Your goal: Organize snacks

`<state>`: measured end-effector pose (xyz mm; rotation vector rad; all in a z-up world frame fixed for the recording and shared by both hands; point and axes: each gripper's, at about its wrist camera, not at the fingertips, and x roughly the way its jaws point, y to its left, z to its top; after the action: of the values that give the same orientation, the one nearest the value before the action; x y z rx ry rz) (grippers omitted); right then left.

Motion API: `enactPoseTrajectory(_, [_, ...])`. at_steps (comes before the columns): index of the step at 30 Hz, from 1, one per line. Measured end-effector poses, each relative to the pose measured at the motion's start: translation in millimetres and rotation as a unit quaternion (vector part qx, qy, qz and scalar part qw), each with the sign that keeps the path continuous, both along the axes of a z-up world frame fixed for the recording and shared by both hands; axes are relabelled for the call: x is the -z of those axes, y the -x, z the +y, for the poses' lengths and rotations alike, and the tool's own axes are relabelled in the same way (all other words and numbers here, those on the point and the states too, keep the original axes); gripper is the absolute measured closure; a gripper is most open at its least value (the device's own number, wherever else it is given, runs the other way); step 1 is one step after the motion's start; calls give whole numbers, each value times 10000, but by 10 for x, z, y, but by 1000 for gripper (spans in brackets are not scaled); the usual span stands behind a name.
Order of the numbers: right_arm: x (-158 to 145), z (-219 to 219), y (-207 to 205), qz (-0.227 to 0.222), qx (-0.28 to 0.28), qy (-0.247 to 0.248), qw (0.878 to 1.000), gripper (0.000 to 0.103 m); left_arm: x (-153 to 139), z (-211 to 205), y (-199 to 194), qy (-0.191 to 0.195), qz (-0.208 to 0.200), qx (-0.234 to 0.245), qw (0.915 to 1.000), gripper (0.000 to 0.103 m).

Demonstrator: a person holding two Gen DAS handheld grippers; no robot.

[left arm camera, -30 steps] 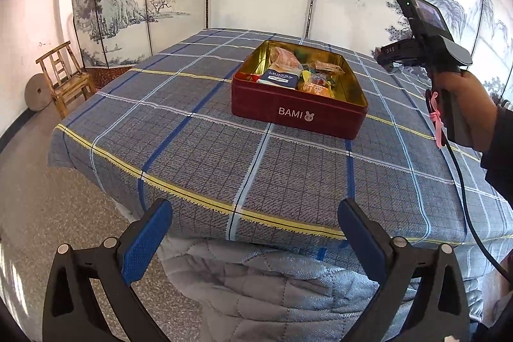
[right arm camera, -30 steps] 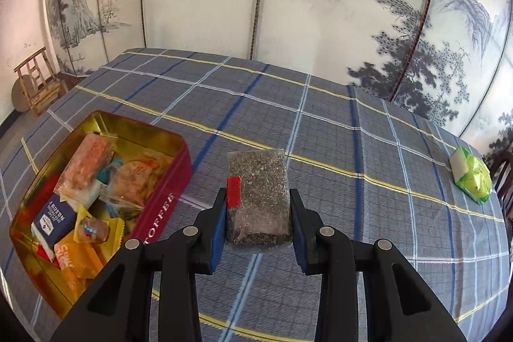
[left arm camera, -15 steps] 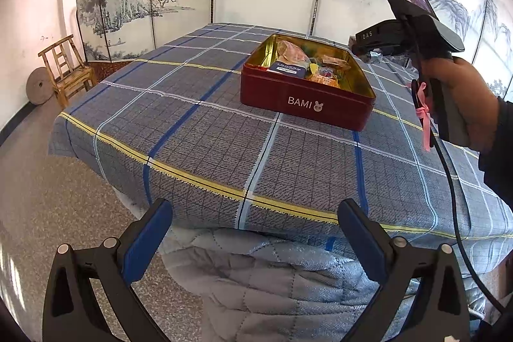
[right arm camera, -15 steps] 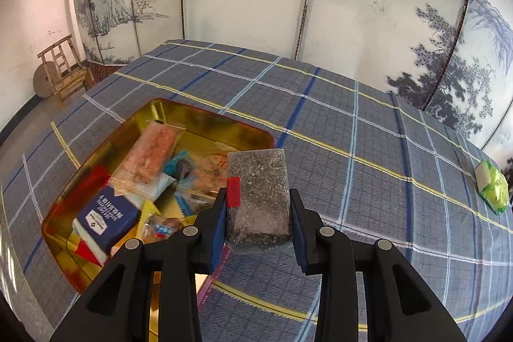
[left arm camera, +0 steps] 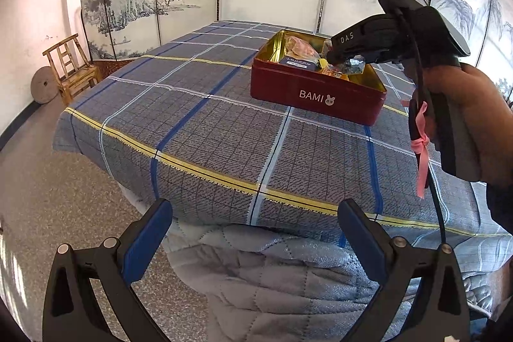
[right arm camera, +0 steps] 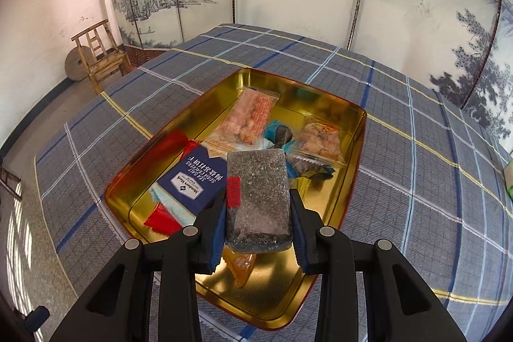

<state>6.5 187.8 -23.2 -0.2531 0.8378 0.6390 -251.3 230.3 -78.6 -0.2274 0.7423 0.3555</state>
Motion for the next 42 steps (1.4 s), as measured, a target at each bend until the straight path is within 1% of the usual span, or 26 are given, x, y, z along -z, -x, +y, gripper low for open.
enactPoseTrajectory(3, [55, -8, 8, 112, 35, -12, 9999, 67, 17, 8, 4, -5, 17, -27, 10000, 1])
enactPoseTrajectory(7, [57, -31, 10, 95, 89, -31, 9999, 66, 41, 12, -30, -70, 74, -71, 9999, 1])
enactPoseTrajectory(12, [54, -145, -58, 34, 378, 27, 9993, 66, 22, 0, -93, -202, 106, -116, 9997, 1])
enactPoseTrajectory(16, [41, -257, -129, 186, 362, -154, 9991, 64, -21, -40, -172, -316, 117, -71, 9994, 1])
enactPoseTrajectory(18, [1, -340, -147, 226, 346, -321, 9986, 62, -56, -54, -226, -360, 115, -58, 9993, 1])
enactPoseTrajectory(20, [-72, -442, -147, 165, 374, -501, 9979, 53, -121, -69, -296, -442, 82, -45, 9990, 1])
enactPoseTrajectory(21, [-124, -502, -140, 92, 430, -554, 9975, 44, -156, -69, -338, -492, 69, -46, 9988, 1])
enactPoseTrajectory(22, [-189, -573, -136, 6, 481, -635, 9968, 38, -208, -70, -390, -548, 47, -66, 9985, 1])
enactPoseTrajectory(24, [-341, -733, -122, -282, 564, -756, 9951, 34, -321, -78, -478, -649, -65, -69, 9978, 1])
enactPoseTrajectory(27, [-522, -908, -88, -827, 832, -528, 9917, 23, -504, -112, -630, -872, -203, -119, 9959, 1])
enactPoseTrajectory(28, [-568, -979, -83, -919, 925, -515, 9901, 20, -560, -131, -677, -916, -253, -137, 9954, 1])
enactPoseTrajectory(30, [-599, -1098, -87, -938, 1082, -529, 9883, 17, -666, -161, -770, -950, -320, -212, 9947, 1])
enactPoseTrajectory(33, [-624, -1263, -78, -941, 1192, -574, 9867, 16, -795, -213, -896, -946, -315, -296, 9946, 1])
enactPoseTrajectory(36, [-589, -1355, -22, -958, 1221, -536, 9864, 16, -915, -308, -991, -1097, -342, -338, 9928, 1])
enactPoseTrajectory(39, [-543, -1457, 8, -869, 1253, -560, 9867, 15, -978, -403, -1056, -1242, -333, -403, 9909, 1])
enactPoseTrajectory(42, [-501, -1555, 48, -886, 1306, -542, 9860, 15, -1002, -482, -1118, -1192, -349, -325, 9917, 1])
